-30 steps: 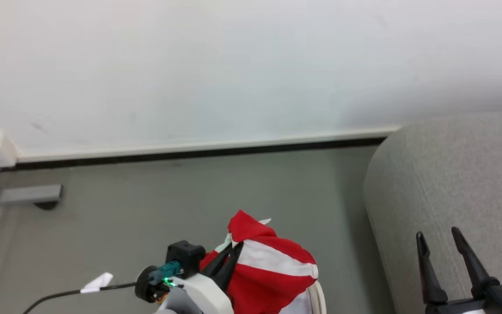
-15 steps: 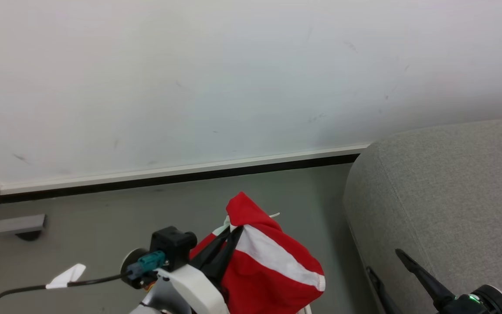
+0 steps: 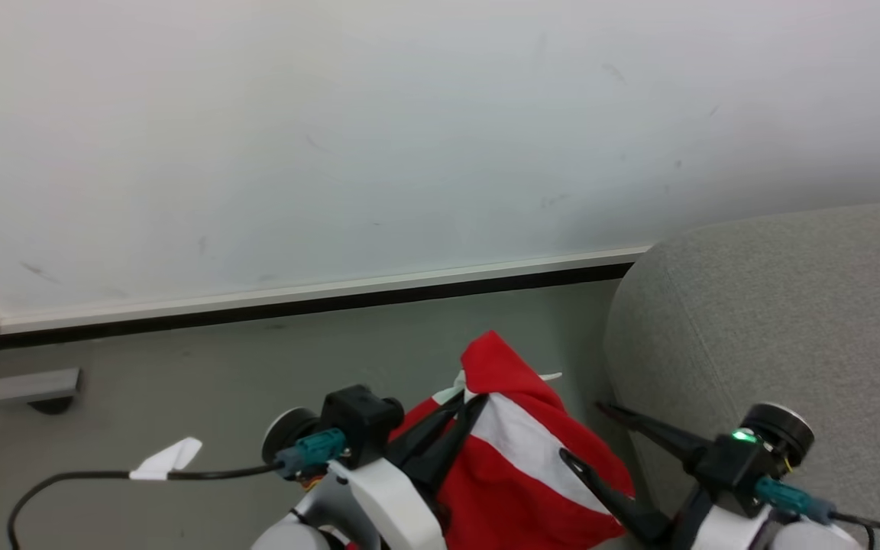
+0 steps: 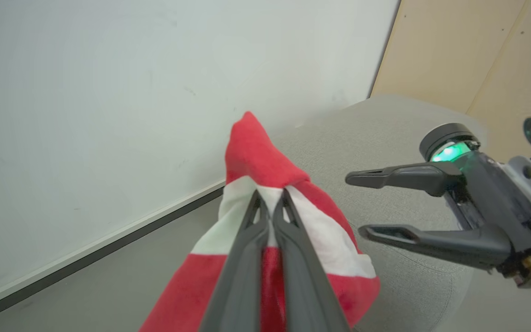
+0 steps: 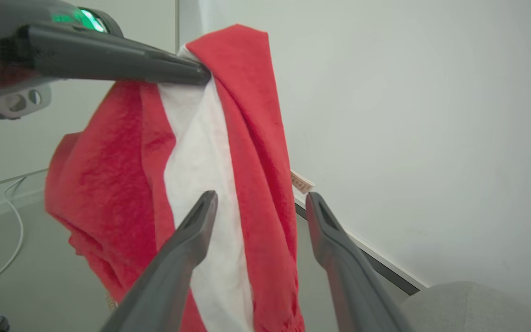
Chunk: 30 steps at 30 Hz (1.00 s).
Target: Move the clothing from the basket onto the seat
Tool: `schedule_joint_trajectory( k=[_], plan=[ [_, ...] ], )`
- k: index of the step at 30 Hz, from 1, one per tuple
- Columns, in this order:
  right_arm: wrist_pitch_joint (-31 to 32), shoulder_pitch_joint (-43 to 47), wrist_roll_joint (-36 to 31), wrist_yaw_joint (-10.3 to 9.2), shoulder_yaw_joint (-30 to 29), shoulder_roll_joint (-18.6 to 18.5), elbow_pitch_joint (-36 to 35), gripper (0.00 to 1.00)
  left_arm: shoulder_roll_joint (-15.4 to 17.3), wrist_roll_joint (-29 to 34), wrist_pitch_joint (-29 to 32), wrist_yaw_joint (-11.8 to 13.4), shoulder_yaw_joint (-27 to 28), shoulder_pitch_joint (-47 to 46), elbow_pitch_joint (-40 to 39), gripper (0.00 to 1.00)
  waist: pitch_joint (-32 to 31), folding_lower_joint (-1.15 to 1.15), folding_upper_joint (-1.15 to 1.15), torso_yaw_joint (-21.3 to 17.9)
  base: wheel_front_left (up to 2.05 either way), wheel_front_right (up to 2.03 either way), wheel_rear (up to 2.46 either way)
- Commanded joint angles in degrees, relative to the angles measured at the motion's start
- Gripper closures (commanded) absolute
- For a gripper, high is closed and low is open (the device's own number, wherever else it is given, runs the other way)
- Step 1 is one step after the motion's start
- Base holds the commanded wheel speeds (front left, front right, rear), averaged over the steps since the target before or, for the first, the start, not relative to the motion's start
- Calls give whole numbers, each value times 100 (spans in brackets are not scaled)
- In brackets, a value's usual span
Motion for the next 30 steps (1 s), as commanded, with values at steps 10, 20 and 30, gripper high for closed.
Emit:
schedule_joint_trajectory(
  k=[10,20,30],
  plan=[
    [-179,-1303,1417,-13,1552,612,1159,0,-159,-61,18,-195,-273,-288,11,100,29,0,-1,226,0,0,0],
    [-400,-1730,2175,-13,1975,909,1596,100,-147,-133,-46,-179,-270,-402,354,100,63,0,-1,379,0,0,0],
    [-510,-1815,2352,-13,1981,809,1594,100,-95,-74,-292,19,-145,-309,794,59,91,0,-1,431,0,0,0]
  ],
)
